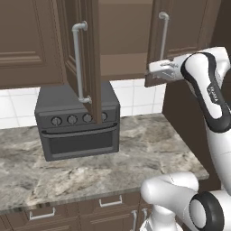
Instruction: Open the cabinet and move the ladle to the pot. Then close the cabinet.
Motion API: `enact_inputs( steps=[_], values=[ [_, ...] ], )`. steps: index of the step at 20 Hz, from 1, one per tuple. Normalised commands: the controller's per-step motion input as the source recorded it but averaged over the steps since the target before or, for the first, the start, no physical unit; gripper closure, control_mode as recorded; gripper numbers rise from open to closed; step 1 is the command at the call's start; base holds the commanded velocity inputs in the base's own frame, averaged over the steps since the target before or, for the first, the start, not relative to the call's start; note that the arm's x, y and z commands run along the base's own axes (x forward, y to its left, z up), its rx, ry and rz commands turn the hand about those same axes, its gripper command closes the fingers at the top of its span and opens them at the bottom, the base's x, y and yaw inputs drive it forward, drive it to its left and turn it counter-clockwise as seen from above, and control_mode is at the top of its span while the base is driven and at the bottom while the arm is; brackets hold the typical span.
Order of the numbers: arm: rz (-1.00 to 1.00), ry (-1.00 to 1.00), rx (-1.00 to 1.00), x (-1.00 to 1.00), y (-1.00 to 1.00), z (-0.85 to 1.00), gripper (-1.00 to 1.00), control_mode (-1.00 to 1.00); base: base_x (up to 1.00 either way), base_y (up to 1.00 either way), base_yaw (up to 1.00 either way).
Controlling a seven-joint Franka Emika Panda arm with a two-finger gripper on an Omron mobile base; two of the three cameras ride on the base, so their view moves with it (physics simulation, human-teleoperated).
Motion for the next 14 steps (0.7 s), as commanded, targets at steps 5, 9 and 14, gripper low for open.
enact_inputs(
  steps=[5, 9, 14],
  values=[
    [0.04, -0.23, 0.00, 0.69, 0.03, 0.00, -1.00, -1.00, 0.00, 0.00, 0.00],
    [0.00, -0.13, 0.00, 0.73, 0.00, 0.00, -1.00, -1.00, 0.00, 0.00, 0.00],
    [0.00, -0.07, 0.00, 0.78, 0.00, 0.03, -1.00, -1.00, 0.00, 0.00, 0.00]
  ],
)
